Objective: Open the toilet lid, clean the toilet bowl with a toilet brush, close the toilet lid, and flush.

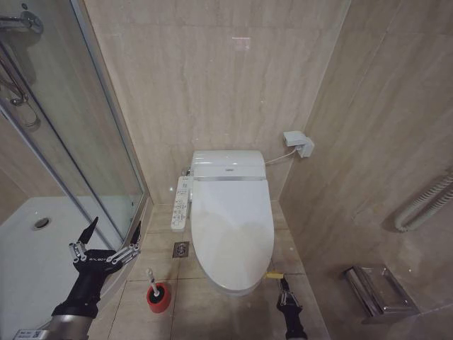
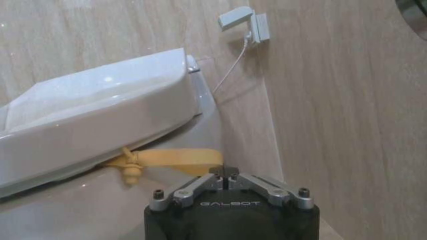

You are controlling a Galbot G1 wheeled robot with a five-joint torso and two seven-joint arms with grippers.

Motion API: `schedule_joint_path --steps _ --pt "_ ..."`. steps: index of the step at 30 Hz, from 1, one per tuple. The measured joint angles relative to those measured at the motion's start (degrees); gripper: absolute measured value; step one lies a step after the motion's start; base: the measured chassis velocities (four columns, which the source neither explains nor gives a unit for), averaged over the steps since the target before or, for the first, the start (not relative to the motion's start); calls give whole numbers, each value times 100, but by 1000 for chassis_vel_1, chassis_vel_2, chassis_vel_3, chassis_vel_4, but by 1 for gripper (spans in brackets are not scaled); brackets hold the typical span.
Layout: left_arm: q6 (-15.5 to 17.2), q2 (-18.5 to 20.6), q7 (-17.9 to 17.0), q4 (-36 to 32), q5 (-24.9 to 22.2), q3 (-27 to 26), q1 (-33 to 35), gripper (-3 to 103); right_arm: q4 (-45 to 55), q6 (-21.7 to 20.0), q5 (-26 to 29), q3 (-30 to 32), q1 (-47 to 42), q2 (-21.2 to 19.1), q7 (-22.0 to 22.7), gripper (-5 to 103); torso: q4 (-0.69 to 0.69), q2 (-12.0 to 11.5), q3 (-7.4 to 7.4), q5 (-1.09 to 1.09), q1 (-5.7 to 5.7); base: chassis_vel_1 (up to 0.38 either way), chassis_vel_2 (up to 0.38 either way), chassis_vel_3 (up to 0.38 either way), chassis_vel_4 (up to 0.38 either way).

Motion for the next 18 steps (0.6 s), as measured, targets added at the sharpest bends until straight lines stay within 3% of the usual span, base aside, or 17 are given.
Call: schedule_joint_path --steps 1,18 --pt "0 0 0 0 0 0 0 100 -1 0 23 3 -2 -3 -11 1 0 0 0 0 0 0 0 0 0" --pt "0 0 0 0 0 0 0 100 886 -1 600 24 -541 -215 -303 0 0 0 0 1 0 0 0 0 0"
